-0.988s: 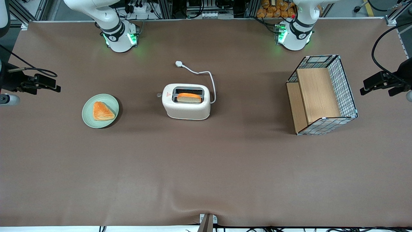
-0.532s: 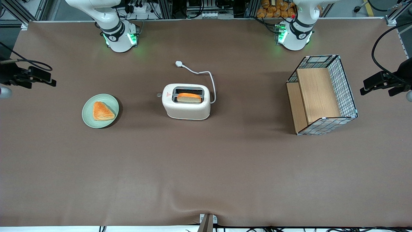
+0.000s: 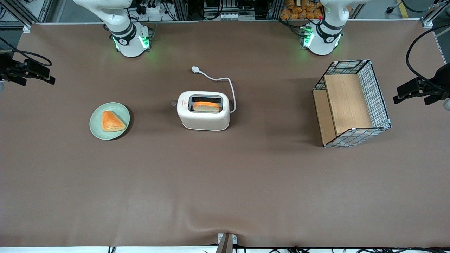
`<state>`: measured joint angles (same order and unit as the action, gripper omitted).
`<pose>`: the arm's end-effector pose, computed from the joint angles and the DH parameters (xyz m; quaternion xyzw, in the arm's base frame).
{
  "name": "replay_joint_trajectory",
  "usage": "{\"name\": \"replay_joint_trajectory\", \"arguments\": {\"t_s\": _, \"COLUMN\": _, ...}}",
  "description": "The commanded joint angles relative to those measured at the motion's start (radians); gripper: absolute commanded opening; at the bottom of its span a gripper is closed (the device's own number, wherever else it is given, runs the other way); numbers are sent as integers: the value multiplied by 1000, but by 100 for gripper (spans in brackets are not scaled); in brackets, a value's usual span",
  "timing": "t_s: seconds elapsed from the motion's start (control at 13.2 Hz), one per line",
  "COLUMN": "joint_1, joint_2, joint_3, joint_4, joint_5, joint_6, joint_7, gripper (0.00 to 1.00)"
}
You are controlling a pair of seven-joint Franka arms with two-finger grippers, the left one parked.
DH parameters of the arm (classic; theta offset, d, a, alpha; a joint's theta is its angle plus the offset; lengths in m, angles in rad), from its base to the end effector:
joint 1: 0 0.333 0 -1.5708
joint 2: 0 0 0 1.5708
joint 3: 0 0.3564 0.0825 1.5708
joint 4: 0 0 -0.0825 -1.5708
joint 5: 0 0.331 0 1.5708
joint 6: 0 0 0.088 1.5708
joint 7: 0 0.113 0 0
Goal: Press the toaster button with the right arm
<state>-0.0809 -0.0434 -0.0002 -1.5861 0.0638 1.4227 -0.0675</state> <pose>0.4684 -0.0301 0.6619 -0.9977 0.0040 0.0574 0.0361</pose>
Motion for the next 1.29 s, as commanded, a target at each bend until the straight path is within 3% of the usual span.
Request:
{"name": "replay_joint_trajectory", "arguments": {"t_s": 0.0, "joint_1": 33, "joint_2": -16, "joint_3": -17, "joint_4": -2, "joint_5": -29, "joint_6": -7, "joint_7": 55, "gripper": 100}}
{"name": "replay_joint_trajectory", "arguments": {"t_s": 0.23, "joint_1": 82, "joint_2": -15, "joint_3": -67, "joint_4": 3, "joint_5": -27, "joint_6": -18, "joint_7": 75, "gripper": 100}}
{"name": "replay_joint_trajectory", "arguments": {"t_s": 0.68, "joint_1": 87, "joint_2": -6, "joint_3": -61, "joint_4": 20, "joint_5": -59, "joint_6": 2, "joint_7": 64, "gripper": 100}}
{"name": "replay_joint_trajectory", "arguments": {"t_s": 1.22, "joint_1": 81, "joint_2": -6, "joint_3": -63, "joint_4": 18, "joint_5": -52, "joint_6": 41, "joint_7": 63, "gripper": 100}}
